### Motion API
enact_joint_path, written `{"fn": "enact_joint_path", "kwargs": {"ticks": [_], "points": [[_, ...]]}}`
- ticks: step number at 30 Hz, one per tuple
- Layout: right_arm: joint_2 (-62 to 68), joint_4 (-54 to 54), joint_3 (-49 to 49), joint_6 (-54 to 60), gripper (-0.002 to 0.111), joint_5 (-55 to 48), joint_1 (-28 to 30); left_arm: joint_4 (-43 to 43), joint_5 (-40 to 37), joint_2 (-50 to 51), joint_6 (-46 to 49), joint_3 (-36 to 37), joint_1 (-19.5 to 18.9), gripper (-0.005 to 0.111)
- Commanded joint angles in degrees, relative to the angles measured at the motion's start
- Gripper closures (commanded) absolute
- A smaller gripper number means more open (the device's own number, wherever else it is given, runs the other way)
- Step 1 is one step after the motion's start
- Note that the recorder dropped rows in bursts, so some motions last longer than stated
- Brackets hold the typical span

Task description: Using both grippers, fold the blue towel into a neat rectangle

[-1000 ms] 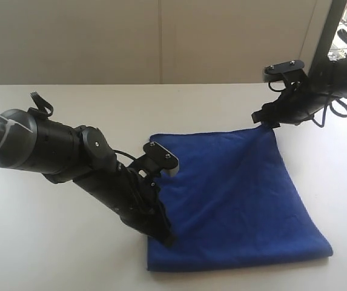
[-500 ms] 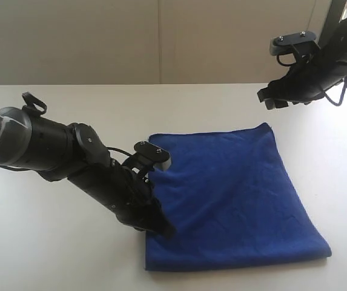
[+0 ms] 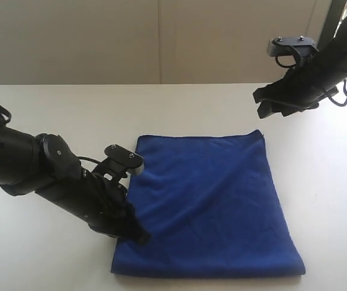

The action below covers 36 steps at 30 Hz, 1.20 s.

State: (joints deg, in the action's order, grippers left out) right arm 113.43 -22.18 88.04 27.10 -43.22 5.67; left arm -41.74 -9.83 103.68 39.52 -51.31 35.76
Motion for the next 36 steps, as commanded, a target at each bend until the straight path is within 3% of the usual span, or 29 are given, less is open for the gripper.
{"fn": "enact_joint_path", "kwargs": {"ticks": [1,9,22,32,36], "points": [[-2.09,-5.35,-0.36,3.84,0.057,-4.45,0.31,2.67,-1.92,-0.36,-1.48,3.47,-0.84,0.107],[-7.60,-6.17,-7.19,5.02,0.061,-4.14,-1.12,2.84,1.26,-4.30,-2.37,8.71,-1.77,0.107],[-13.51,-8.00,-19.32,6.12,0.061,-2.83,-5.08,2.84,0.67,-13.51,-2.26,8.84,-1.77,0.107],[-17.80,-9.38,-23.34,6.12,0.061,-2.84,-10.29,4.73,0.30,-13.98,-1.61,8.84,-1.77,0.106],[-19.55,-9.38,-24.59,6.12,0.061,-3.34,-12.06,4.77,-0.22,-13.98,-1.61,8.84,-1.77,0.090]]}}
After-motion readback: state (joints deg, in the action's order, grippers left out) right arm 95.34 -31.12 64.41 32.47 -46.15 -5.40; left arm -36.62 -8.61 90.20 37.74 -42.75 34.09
